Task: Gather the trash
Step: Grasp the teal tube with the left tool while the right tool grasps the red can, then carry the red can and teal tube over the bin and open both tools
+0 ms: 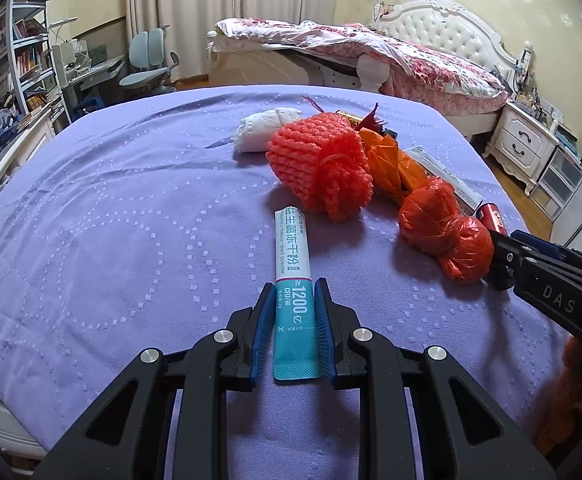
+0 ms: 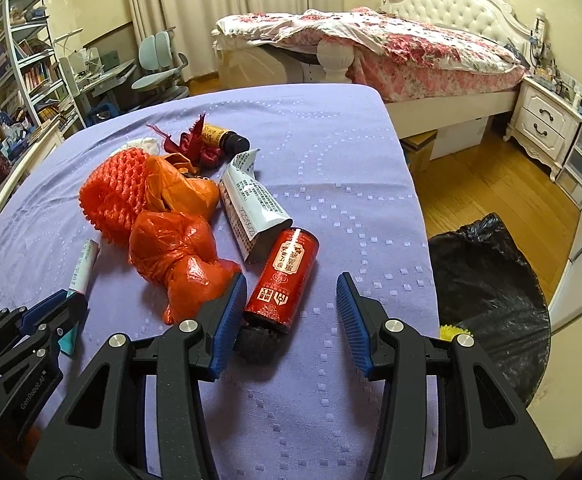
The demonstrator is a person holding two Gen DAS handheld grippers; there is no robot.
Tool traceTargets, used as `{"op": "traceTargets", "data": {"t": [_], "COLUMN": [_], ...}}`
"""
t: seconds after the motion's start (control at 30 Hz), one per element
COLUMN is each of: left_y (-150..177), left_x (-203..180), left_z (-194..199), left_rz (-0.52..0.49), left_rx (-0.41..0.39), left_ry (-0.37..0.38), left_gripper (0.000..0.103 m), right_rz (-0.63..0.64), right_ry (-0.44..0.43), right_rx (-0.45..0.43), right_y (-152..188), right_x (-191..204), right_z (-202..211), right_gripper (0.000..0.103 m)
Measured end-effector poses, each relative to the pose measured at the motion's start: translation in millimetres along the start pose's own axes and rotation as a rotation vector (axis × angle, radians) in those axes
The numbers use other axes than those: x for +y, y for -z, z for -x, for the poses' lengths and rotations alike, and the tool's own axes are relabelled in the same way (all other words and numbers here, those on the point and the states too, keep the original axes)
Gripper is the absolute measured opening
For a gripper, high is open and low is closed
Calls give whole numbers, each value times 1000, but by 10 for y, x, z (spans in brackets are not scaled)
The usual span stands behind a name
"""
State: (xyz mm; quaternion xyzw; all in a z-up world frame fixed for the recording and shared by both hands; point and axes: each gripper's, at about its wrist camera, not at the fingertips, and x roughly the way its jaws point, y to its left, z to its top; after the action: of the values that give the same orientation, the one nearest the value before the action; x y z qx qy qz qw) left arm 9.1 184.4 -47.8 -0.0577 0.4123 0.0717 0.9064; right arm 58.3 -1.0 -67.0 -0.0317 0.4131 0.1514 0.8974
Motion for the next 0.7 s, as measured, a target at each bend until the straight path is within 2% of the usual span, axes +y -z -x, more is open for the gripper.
{"op": "traceTargets", "data": {"t": [0.13, 0.7], "left_y": [11, 108], "left_x": [2, -105], "left_z": [13, 165], "left_rz": [1, 12], "left_rx": [-5, -32], "left_ry": [5, 47], "left_gripper": [23, 23], "right_rz": [3, -15], "right_ry": [-16, -39], "right_rx": [15, -21], "right_y": [8, 176], "right_x": [1, -119], "right_z": [-8, 265], "right_gripper": [26, 25]}}
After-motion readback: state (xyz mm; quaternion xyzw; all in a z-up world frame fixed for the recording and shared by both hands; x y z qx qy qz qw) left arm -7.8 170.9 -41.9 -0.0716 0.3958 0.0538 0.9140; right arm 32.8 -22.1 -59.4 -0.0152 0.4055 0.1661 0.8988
